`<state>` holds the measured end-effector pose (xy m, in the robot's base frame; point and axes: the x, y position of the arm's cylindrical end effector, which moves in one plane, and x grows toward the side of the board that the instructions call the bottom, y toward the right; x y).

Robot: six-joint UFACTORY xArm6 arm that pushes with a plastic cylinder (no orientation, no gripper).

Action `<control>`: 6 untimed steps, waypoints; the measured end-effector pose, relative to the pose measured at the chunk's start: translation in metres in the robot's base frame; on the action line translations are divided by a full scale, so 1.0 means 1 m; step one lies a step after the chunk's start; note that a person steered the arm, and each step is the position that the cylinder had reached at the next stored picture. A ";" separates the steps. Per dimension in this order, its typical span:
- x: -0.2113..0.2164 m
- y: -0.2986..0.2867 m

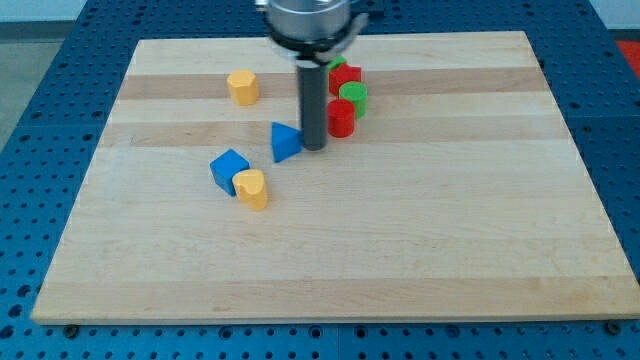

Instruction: Put the yellow heart below the blue cube

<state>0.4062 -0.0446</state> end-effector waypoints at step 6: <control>0.073 -0.083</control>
